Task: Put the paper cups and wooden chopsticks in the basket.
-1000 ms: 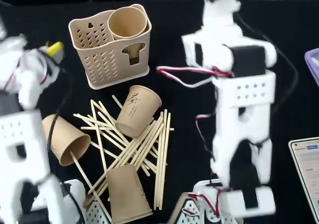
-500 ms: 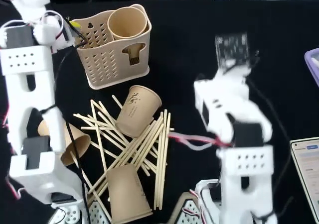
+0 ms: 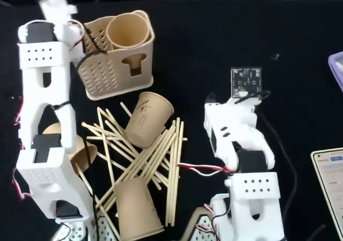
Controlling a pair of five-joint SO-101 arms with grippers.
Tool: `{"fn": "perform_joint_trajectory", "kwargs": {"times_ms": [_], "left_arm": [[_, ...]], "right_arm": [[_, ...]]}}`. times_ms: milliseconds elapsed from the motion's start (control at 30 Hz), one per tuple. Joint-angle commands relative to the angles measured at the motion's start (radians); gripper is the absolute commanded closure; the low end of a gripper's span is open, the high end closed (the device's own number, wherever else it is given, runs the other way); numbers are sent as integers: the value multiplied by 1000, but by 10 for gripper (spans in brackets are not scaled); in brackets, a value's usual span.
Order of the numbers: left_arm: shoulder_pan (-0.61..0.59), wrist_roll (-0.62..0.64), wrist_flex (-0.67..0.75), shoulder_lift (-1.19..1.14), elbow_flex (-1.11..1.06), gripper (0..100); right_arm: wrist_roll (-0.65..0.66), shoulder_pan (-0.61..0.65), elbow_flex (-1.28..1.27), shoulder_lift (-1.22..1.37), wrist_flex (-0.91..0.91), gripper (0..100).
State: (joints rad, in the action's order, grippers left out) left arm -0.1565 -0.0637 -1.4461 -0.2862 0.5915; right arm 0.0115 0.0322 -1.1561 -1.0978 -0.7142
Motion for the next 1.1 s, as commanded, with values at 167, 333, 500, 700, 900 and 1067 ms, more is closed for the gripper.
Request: {"fn": "perform_joint_trajectory", "kwargs": {"times_ms": [167,333,500,700,900,1067], "left_arm": [[119,-144,-46,11,39,970],[119,-167,-84,6,38,970],[134,-176,-147,18,51,970],[142,-192,-178,18,88,970],[142,-196,-264,11,194,970],[139,-192,-267,6,197,966]], "right_arm": [[-8,-17,4,-24,26,773],[-8,-15,-12,-27,34,773],[-8,-14,-8,-28,34,773],[-8,-14,-10,-28,29,773],[-8,-14,-10,-28,28,773],[-8,-14,-12,-28,26,772]]}}
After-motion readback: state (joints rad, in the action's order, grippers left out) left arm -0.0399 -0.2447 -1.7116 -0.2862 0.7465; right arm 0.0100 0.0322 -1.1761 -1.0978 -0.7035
